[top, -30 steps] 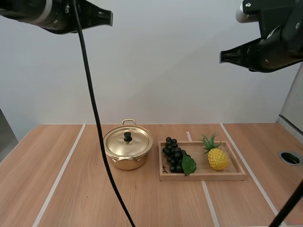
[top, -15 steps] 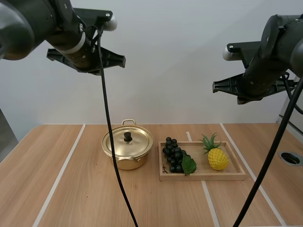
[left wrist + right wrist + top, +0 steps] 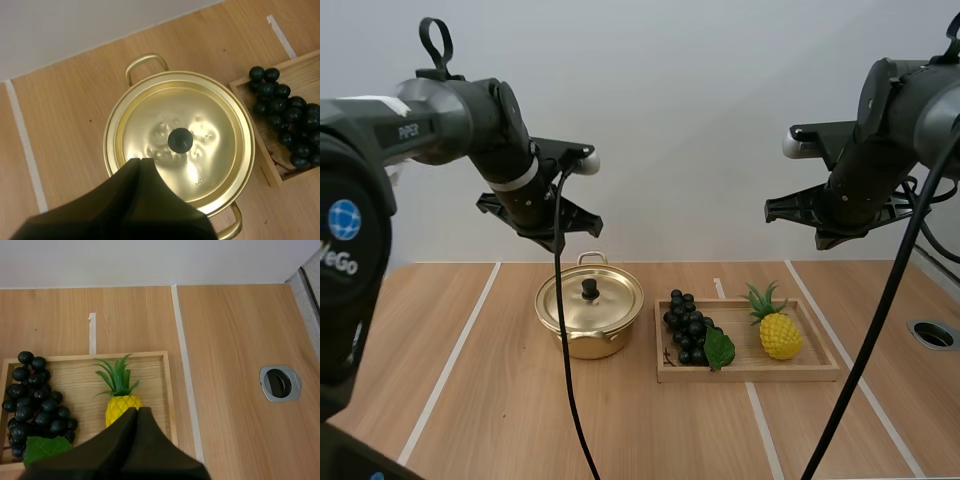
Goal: Open the pot, put the pineapple inside, and close it
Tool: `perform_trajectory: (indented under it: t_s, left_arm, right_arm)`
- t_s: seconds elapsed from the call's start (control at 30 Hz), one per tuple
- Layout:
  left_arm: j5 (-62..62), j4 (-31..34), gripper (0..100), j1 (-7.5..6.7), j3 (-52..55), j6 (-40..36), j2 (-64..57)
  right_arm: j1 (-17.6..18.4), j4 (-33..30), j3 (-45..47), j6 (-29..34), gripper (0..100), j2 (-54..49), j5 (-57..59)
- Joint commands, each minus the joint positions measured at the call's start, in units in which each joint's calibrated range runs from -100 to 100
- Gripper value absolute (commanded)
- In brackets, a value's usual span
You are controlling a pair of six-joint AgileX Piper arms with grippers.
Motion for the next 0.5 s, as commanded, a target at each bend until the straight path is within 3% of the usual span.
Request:
perform_trajectory:
  t_s: [0.0,0.1,0.17,0.37,0.47]
  left_arm:
    - [-0.1,-1.0,0,0.05,1.1,3.0,1.9]
    - [-0.5,-1.4,3,0.05,1.1,3.7,3.4]
    - [-1.0,-3.5,14,0.05,1.1,5.9,3.9]
    - [-1.0,-12.6,80,0.05,1.1,13.7,4.5]
    - [-2.0,-12.7,99,0.05,1.1,15.7,4.8]
  right_arm:
    - [-0.2,0.1,0.3,-1.4,0,-0.2,-0.8]
    - [-0.2,0.1,0.3,-1.4,0,-0.2,-0.8]
    - [-0.2,0.1,0.3,-1.4,0,-0.2,-0.8]
    - [-0.2,0.5,0.3,-2.3,0,-0.2,-0.8]
    - [-0.2,0.5,0.3,-2.3,0,-0.2,-0.8]
